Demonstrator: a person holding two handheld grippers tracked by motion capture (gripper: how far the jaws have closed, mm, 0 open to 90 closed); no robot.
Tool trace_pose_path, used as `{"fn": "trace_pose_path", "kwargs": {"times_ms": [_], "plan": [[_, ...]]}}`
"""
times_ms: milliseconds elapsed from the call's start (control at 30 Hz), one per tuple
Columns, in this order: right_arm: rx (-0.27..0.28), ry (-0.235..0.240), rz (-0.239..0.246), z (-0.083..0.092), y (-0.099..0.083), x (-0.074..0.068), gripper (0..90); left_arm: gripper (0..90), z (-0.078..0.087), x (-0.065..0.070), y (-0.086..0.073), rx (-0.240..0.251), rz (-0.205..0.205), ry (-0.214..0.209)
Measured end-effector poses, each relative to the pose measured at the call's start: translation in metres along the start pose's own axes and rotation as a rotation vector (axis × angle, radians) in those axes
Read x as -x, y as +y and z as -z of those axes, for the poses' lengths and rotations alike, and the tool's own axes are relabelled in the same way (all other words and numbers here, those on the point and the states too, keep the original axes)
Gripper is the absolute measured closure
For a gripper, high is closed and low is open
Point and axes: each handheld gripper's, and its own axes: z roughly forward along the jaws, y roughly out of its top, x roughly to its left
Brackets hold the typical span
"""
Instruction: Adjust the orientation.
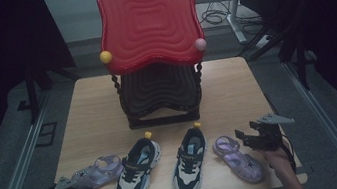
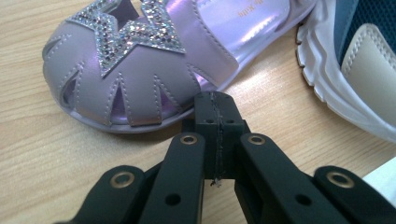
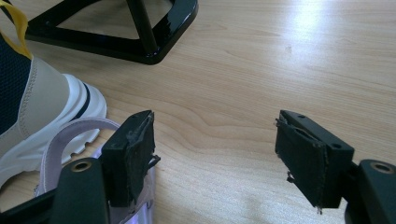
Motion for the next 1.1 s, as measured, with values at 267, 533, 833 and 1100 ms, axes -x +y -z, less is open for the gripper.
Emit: {"fn": "trace_pose_path", "kwargs": {"times_ms": [267,533,833,1100], "plan": [[-0.006,0.004,0.003,-0.002,0.0,-0.002,28.5,90.0,-0.001,-0.018,0.009,-0.004,0.011,0.061],[-0.012,0.002,0.004,-0.004,-0.001,-0.003,28.6,90.0,-0.007,-0.047,0.017,0.001,0.047,0.082],[-0.015,0.003,0.007,-0.004,-0.002,-0.004,28.6,89.9,-0.011,-0.06,0.023,0.01,0.043,0.03],[-0.015,0.001,0.003,-0.004,-0.002,-0.003,28.7,90.0,-0.013,-0.068,0.027,0.015,0.04,-0.009]]}}
